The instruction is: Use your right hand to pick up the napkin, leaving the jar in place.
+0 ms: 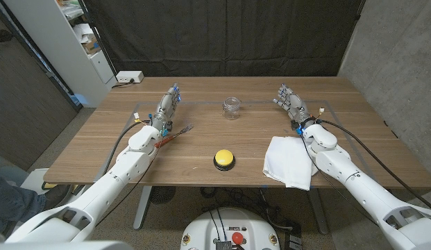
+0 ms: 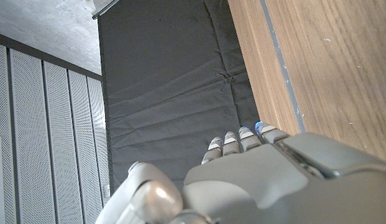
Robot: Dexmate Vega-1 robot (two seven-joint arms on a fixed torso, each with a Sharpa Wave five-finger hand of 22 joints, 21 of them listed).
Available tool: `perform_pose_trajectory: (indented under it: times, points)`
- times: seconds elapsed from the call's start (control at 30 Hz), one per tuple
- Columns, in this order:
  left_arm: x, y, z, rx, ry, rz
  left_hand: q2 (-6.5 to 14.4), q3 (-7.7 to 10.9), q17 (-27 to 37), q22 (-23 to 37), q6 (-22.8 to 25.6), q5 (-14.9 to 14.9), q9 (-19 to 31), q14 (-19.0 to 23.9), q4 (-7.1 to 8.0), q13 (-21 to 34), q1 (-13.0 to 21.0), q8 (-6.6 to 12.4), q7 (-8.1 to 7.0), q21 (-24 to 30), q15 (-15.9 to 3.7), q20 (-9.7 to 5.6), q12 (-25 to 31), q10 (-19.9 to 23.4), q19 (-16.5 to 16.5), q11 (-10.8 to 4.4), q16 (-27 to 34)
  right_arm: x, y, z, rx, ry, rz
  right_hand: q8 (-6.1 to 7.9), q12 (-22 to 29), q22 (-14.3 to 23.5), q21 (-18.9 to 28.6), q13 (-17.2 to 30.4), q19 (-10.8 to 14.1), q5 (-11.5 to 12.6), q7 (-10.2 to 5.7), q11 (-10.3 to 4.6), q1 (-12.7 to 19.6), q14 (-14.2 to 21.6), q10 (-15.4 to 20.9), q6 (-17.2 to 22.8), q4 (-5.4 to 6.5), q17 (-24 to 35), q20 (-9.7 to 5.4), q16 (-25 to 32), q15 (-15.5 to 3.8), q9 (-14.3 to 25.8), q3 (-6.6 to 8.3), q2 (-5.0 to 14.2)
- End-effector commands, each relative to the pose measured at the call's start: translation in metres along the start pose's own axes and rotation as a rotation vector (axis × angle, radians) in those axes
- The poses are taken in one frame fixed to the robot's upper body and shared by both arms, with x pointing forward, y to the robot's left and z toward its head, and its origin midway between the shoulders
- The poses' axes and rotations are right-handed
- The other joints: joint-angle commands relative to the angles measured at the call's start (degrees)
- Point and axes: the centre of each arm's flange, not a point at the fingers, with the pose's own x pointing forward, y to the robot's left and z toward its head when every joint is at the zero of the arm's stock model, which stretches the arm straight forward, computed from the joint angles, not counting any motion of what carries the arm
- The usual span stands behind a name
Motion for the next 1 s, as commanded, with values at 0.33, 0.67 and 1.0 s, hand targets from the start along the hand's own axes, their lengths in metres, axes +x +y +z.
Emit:
perform_pose_trajectory:
  times: [0.33, 0.67, 1.0]
  points:
    - [0.014, -0.004, 0.000, -0.001, 0.008, -0.029, 0.1, 0.25, 0.3, 0.2, -0.5, 0.2, 0.1, -1.5, -0.08, 0.0, 0.5, 0.27, 0.15, 0.3, 0.08, -0.10, 0.3, -0.6, -1.8, -0.15, 0.4, -0.001, -0.003, 0.004, -0.039, 0.003, 0.012, 0.17, 0.3, 0.1, 0.0, 0.1, 0.4, 0.4, -0.23, 0.15, 0.6, 0.3, 0.3, 0.5, -0.19, 0.1, -0.09, 0.3, -0.09, 0.1, 0.37, 0.13]
    - [0.021, -0.009, 0.000, -0.001, 0.014, -0.034, 0.1, 0.20, 0.3, 0.2, -0.4, 0.2, 0.1, -1.6, -0.17, -0.1, 0.5, 0.33, 0.12, 0.3, 0.11, 0.19, 0.3, -0.7, -1.9, -0.17, 0.4, -0.003, -0.007, 0.009, -0.053, -0.018, 0.016, 0.13, 0.3, 0.1, -0.2, 0.1, 0.4, 0.5, -0.68, -0.09, 0.6, 0.3, 0.4, 0.5, -0.35, 0.0, -0.07, 0.3, -0.17, 0.1, 0.27, 0.22]
    - [0.022, -0.007, 0.002, -0.004, 0.013, -0.036, 0.2, 0.18, 0.3, 0.2, -0.3, 0.1, 0.1, -1.5, -0.30, -0.3, 0.6, 0.41, 0.08, 0.3, 0.10, 0.20, 0.4, -0.6, -1.9, 0.09, 0.5, -0.011, -0.010, 0.016, -0.052, -0.045, 0.016, 0.12, 0.2, 0.1, -0.4, 0.1, 0.5, 0.5, -0.77, -0.23, 0.8, 0.4, 0.4, 0.6, -0.56, -0.2, -0.22, 0.3, -0.41, 0.1, 0.27, 0.34]
